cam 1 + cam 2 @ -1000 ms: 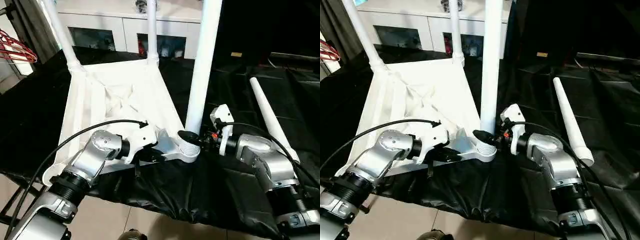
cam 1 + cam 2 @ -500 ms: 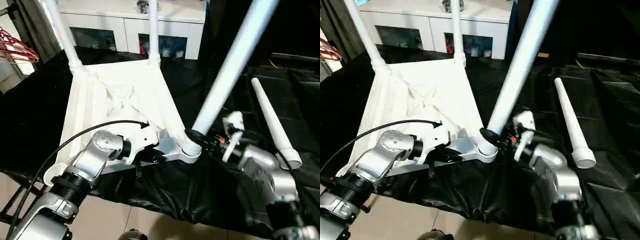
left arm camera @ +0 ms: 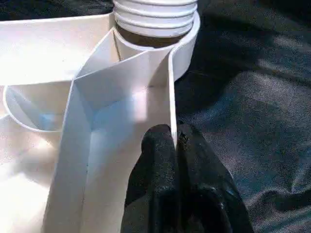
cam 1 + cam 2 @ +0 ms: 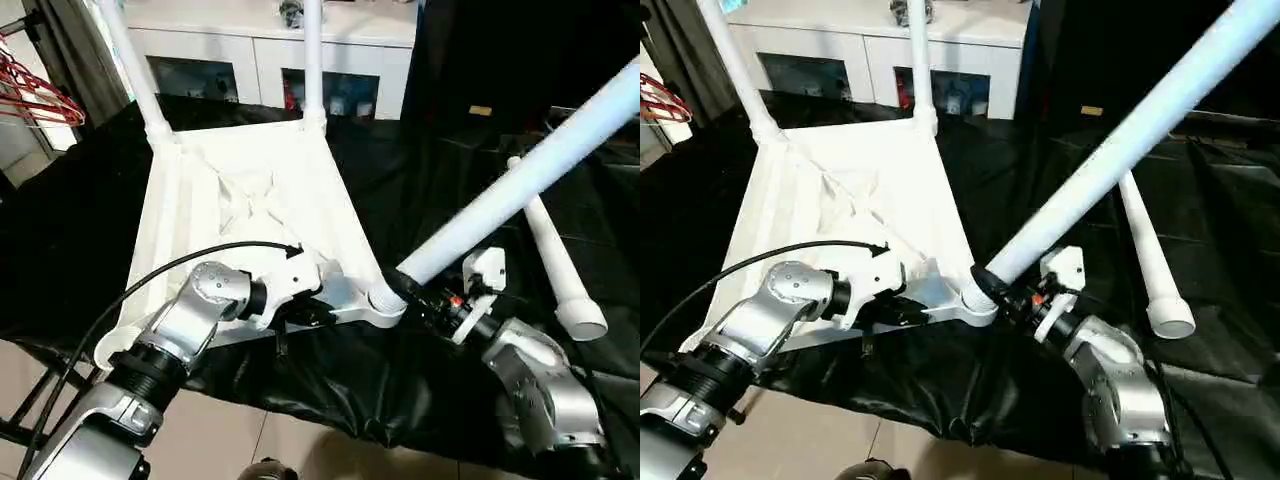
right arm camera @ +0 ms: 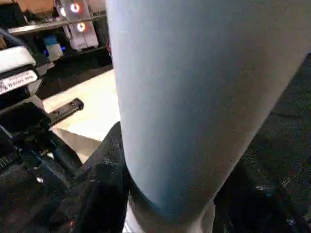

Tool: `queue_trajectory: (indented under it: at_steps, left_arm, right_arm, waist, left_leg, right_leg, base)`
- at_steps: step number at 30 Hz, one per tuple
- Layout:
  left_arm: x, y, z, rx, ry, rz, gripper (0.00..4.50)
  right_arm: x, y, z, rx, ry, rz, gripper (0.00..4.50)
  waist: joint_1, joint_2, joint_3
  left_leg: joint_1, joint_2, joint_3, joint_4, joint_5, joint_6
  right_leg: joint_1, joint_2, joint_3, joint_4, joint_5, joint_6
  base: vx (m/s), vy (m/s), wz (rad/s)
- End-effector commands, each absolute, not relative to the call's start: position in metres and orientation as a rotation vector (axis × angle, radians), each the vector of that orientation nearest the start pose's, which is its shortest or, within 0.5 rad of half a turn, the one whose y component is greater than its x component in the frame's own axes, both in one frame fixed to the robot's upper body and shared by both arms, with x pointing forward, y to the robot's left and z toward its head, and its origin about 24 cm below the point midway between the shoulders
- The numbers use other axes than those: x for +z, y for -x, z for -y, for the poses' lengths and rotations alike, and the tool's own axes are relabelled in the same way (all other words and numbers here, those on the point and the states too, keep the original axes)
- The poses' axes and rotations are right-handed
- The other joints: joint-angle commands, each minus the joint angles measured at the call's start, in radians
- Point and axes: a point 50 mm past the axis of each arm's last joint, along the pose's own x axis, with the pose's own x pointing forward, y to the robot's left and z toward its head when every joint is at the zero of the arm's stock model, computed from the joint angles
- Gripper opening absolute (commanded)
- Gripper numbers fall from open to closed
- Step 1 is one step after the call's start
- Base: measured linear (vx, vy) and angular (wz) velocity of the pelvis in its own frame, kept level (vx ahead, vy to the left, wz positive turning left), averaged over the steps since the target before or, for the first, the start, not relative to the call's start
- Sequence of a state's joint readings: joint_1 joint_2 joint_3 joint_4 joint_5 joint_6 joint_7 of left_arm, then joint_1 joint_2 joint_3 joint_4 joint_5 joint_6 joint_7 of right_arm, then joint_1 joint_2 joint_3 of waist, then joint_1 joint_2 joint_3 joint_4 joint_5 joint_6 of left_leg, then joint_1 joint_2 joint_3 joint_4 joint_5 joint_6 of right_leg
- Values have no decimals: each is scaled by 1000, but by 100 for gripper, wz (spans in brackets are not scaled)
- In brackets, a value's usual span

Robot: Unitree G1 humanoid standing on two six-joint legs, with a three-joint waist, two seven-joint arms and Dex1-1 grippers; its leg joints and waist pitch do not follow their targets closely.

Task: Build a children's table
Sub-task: Insert table leg to table base

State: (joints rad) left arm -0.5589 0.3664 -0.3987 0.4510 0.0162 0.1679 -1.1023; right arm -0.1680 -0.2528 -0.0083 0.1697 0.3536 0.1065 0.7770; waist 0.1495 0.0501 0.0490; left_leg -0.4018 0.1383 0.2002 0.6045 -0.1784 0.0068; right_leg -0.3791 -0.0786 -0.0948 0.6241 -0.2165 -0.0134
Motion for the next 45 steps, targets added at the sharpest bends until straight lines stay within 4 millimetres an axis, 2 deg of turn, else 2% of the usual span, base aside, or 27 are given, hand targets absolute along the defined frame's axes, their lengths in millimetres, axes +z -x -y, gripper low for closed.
queue_trajectory:
  at_steps: [1,4,5,8,9,10,11,14,15,17,18,19,27,32,41,44,45]
  left_arm:
    - [50,-308,-109,-1351,-514,-448,0]
    - [49,-307,-110,-1358,-528,-453,0]
    - [49,-307,-110,-1361,-532,-456,0]
    - [49,-306,-111,-1366,-537,-461,0]
    - [49,-306,-111,-1369,-540,-464,0]
    - [49,-306,-111,-1370,-540,-464,0]
    - [48,-306,-112,-1376,-546,-470,0]
    - [48,-305,-114,-1387,-558,-482,0]
    - [48,-305,-114,-1391,-561,-483,0]
    - [49,-305,-114,-1396,-567,-484,0]
    - [49,-305,-114,-1396,-567,-484,0]
    - [50,-305,-115,-1402,-574,-483,0]
    - [54,-302,-117,-1449,-603,-486,0]
    - [56,-300,-117,-1477,-615,-488,0]
    - [63,-306,-115,-1418,-577,-470,0]
    - [66,-309,-114,-1390,-561,-464,0]
    - [68,-312,-112,-1361,-551,-461,0]
  right_arm:
    - [46,-274,167,759,-78,-112,189]
    - [46,-279,160,812,-23,-163,189]
    - [46,-281,158,834,-7,-181,189]
    - [45,-285,153,878,19,-221,189]
    - [45,-287,152,894,34,-230,189]
    - [45,-287,152,898,38,-232,189]
    - [44,-289,150,919,49,-249,189]
    - [44,-292,147,991,71,-297,189]
    - [43,-292,146,1021,79,-316,189]
    - [40,-291,147,1061,94,-344,189]
    - [40,-291,147,1061,94,-344,189]
    - [38,-290,149,1085,108,-362,189]
    - [35,-287,155,1200,137,-396,189]
    - [35,-286,155,1278,170,-404,189]
    - [33,-293,156,1244,166,-372,189]
    - [32,-299,156,1178,167,-360,189]
    - [30,-304,156,1104,172,-359,189]
  waist:
    - [-9,0,-62]
    - [-12,-1,-60]
    - [-13,-5,-60]
    - [-14,-4,-58]
    - [-17,-8,-57]
    - [-16,-7,-57]
    - [-17,-11,-56]
    - [-17,-11,-54]
    - [-19,-16,-53]
    - [-18,-13,-51]
    - [-18,-13,-50]
    - [-18,-17,-51]
    - [-13,-13,-60]
    - [-10,-13,-59]
    - [-10,-13,-56]
    - [-13,-14,-51]
    - [-15,-14,-48]
  left_leg:
    - [37,117,-62,-88,-295,-18]
    - [36,117,-62,-88,-296,-19]
    - [35,117,-62,-89,-294,-18]
    - [36,115,-62,-86,-308,-17]
    - [33,115,-63,-88,-306,-16]
    - [34,116,-63,-87,-305,-17]
    - [36,116,-61,-87,-309,-16]
    - [37,116,-63,-88,-320,-21]
    - [38,116,-63,-88,-325,-21]
    - [43,118,-63,-89,-344,-28]
    - [42,118,-64,-91,-346,-30]
    - [43,118,-63,-91,-345,-31]
    - [47,119,-59,-93,-306,-21]
    - [47,121,-58,-95,-324,-23]
    - [49,122,-60,-97,-353,-35]
    - [51,121,-64,-99,-393,-46]
    - [52,121,-67,-100,-413,-51]
  right_leg:
    - [27,-121,76,-88,-190,-193]
    - [27,-119,75,-87,-191,-196]
    - [29,-120,76,-87,-191,-197]
    - [27,-123,77,-91,-227,-197]
    - [30,-123,76,-91,-241,-194]
    - [28,-122,76,-92,-248,-192]
    - [26,-123,78,-95,-261,-189]
    - [25,-125,78,-98,-305,-181]
    - [26,-123,77,-98,-318,-181]
    - [22,-124,79,-100,-327,-183]
    - [25,-125,79,-100,-329,-183]
    - [25,-124,79,-100,-328,-183]
    - [33,-119,76,-86,-168,-225]
    - [34,-121,75,-87,-184,-233]
    - [33,-124,77,-91,-223,-237]
    - [30,-127,78,-99,-297,-225]
    - [29,-128,78,-104,-342,-212]
  base:
    - [0,0,0]
    - [0,0,0]
    - [0,0,0]
    - [0,0,0]
    - [0,0,0]
    - [0,0,0]
    - [0,0,0]
    - [0,0,0]
    - [0,0,0]
    - [0,0,0]
    - [0,0,0]
    - [0,0,0]
    - [0,0,0]
    - [0,0,0]
    - [0,0,0]
    - [0,0,0]
    - [0,0,0]
